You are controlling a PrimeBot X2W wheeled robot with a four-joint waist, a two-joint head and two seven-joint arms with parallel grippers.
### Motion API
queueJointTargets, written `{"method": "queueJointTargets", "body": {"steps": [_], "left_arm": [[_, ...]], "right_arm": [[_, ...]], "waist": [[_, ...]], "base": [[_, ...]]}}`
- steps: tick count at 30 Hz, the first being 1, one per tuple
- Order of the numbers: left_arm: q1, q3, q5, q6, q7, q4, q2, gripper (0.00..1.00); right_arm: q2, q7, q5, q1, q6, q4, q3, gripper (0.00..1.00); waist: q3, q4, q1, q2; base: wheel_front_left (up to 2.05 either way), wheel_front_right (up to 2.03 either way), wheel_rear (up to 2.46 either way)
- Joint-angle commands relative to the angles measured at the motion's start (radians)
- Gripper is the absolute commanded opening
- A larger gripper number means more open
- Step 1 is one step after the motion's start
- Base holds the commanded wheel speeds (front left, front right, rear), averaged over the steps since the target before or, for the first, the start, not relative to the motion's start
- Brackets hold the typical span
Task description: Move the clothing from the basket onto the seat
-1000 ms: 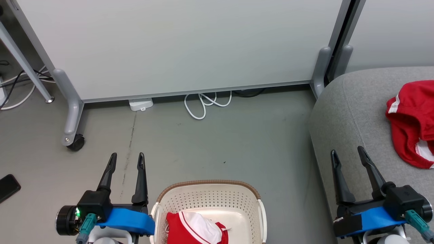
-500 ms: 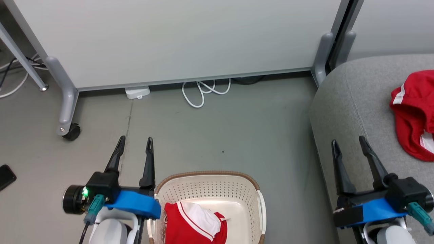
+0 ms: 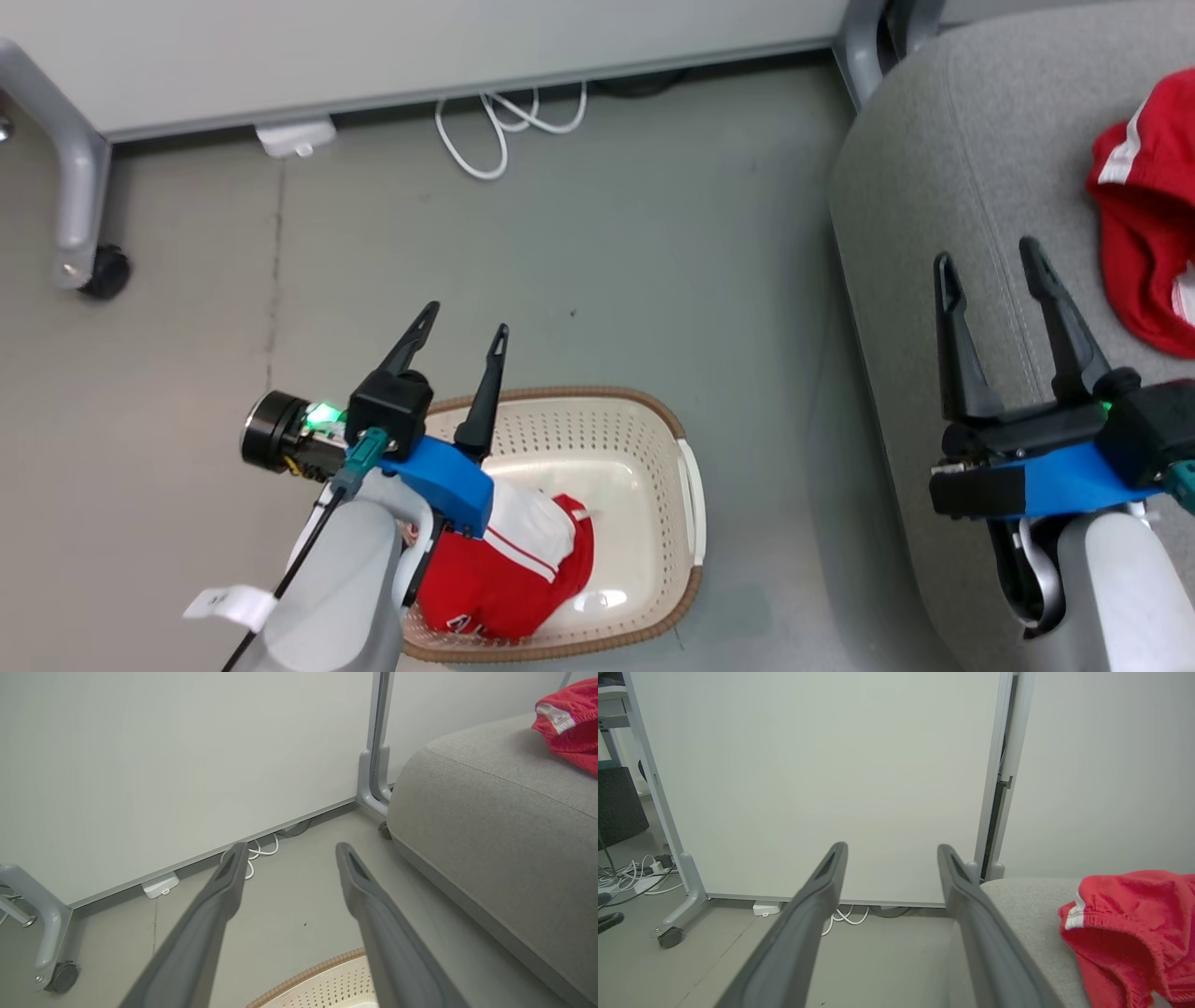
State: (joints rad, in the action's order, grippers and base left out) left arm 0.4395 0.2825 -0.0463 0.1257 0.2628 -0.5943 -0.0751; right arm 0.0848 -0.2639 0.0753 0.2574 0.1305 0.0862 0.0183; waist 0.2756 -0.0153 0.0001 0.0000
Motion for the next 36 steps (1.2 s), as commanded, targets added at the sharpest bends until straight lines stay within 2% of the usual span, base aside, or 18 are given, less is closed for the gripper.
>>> {"method": "queueJointTargets", "body": {"steps": [1, 12, 22, 32, 36], "left_arm": [[0.039, 0.024, 0.009, 0.005, 0.003, -0.033, -0.008, 1.0], [0.225, 0.239, 0.018, 0.005, 0.003, -0.345, -0.041, 1.0], [0.365, 0.464, -0.004, 0.005, -0.088, -0.594, -0.049, 1.0], [0.436, 0.736, -0.061, 0.005, -0.204, -0.661, -0.084, 1.0], [0.45, 0.793, -0.105, 0.005, -0.233, -0.664, -0.099, 1.0]], "right_arm": [[0.008, -0.001, 0.003, 0.029, 0.001, -0.009, -0.005, 1.0], [0.015, -0.001, 0.013, 0.146, 0.001, -0.037, -0.036, 1.0], [0.007, -0.001, 0.026, 0.23, 0.001, -0.06, -0.062, 1.0], [-0.006, -0.001, 0.034, 0.287, 0.001, -0.084, -0.079, 1.0], [-0.011, -0.001, 0.04, 0.296, 0.001, -0.093, -0.084, 1.0]], "waist": [[0.066, -0.034, -0.0001, 0.0], [0.244, -0.096, -0.0001, 0.0], [0.388, -0.151, -0.0001, 0.0], [0.513, -0.199, -0.0001, 0.0], [0.546, -0.213, -0.0001, 0.0]], "base": [[0.0, 0.0, 0.0], [0.0, 0.0, 0.0], [0.0, 0.0, 0.0], [0.0, 0.0, 0.0], [0.0, 0.0, 0.0]]}}
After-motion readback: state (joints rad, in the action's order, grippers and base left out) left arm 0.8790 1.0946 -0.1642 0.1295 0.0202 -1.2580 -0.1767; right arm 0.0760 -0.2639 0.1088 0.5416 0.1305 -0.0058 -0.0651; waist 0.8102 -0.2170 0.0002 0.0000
